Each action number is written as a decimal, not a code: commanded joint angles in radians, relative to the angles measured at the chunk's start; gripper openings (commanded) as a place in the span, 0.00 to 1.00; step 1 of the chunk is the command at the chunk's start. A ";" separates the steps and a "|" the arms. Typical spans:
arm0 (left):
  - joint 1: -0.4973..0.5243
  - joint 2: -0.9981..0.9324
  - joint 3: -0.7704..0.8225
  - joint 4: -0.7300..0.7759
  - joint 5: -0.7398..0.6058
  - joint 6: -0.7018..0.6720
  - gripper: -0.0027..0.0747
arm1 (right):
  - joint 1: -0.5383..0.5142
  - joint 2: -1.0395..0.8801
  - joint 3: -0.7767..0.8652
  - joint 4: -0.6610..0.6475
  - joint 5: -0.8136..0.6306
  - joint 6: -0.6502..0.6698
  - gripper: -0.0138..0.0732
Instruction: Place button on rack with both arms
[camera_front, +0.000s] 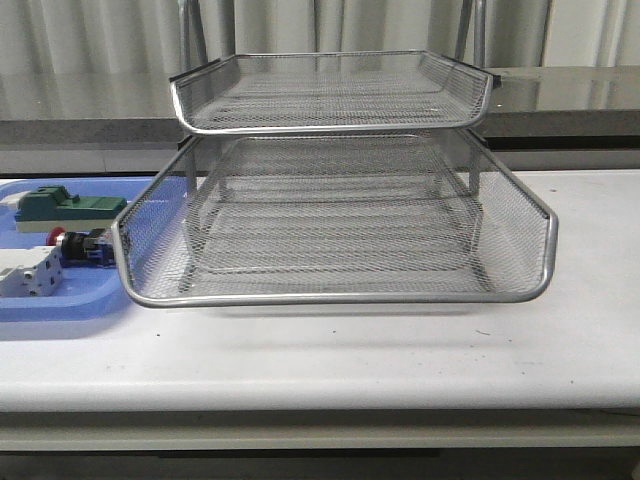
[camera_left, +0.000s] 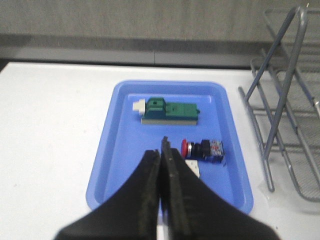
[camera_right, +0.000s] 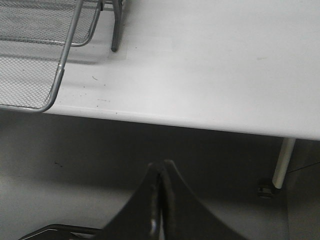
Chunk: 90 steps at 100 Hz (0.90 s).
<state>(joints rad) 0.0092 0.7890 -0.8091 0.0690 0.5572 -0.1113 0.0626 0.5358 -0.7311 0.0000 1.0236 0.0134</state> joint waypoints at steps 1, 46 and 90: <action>0.001 0.096 -0.100 -0.002 0.031 0.003 0.01 | 0.000 0.002 -0.034 -0.006 -0.052 -0.003 0.08; 0.001 0.445 -0.221 -0.082 0.127 0.182 0.01 | 0.000 0.002 -0.034 -0.006 -0.052 -0.003 0.08; 0.001 0.468 -0.221 -0.185 0.136 0.294 0.84 | 0.000 0.002 -0.034 -0.006 -0.052 -0.003 0.08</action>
<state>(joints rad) 0.0092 1.2731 -0.9944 -0.0988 0.7341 0.1779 0.0626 0.5358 -0.7311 0.0000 1.0257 0.0134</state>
